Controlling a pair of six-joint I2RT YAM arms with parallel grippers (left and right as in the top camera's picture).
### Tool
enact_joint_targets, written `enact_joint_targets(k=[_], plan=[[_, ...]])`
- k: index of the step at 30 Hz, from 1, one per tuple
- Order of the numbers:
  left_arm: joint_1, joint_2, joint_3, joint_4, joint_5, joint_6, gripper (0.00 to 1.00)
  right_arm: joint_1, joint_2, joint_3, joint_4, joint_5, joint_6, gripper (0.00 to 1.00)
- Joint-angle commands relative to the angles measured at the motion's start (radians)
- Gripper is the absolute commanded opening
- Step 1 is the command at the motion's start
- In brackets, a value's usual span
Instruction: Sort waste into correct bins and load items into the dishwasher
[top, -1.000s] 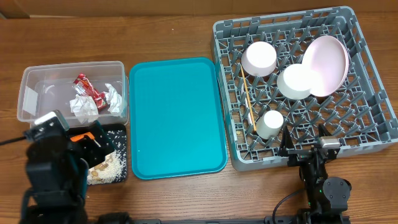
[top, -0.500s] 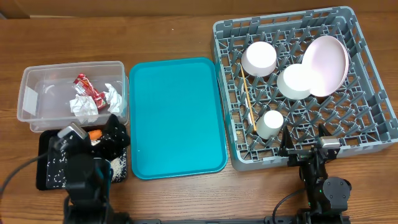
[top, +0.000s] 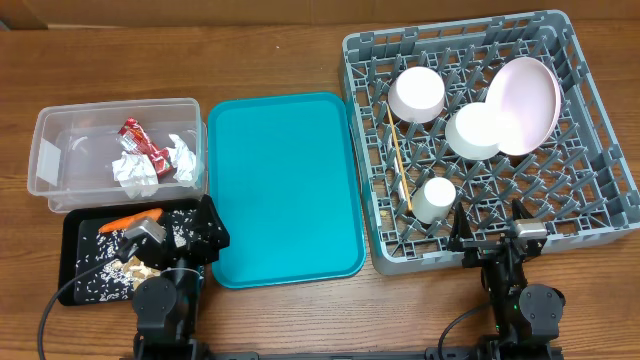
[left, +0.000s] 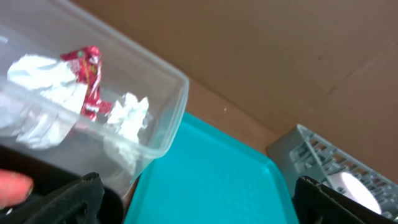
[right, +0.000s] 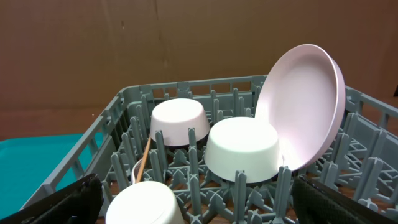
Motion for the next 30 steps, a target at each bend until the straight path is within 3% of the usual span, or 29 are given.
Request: enact_joint_targets(k=[1, 4, 19, 30], plan=[[-0.004, -0.044, -0.051, 0.006, 0.005, 0.032, 1.00, -0.004, -0.012, -0.011, 0.008, -0.002, 0.004, 1.00], [-0.005, -0.074, -0.062, -0.013, 0.005, 0.089, 1.00, -0.004, -0.012, -0.011, 0.008, -0.002, 0.003, 1.00], [-0.067, -0.206, -0.062, -0.076, 0.015, 0.637, 1.00, -0.004, -0.012, -0.011, 0.008, -0.002, 0.003, 1.00], [-0.074, -0.206, -0.062, -0.076, -0.003, 0.687, 1.00, -0.004, -0.012, -0.011, 0.008, -0.002, 0.003, 1.00]])
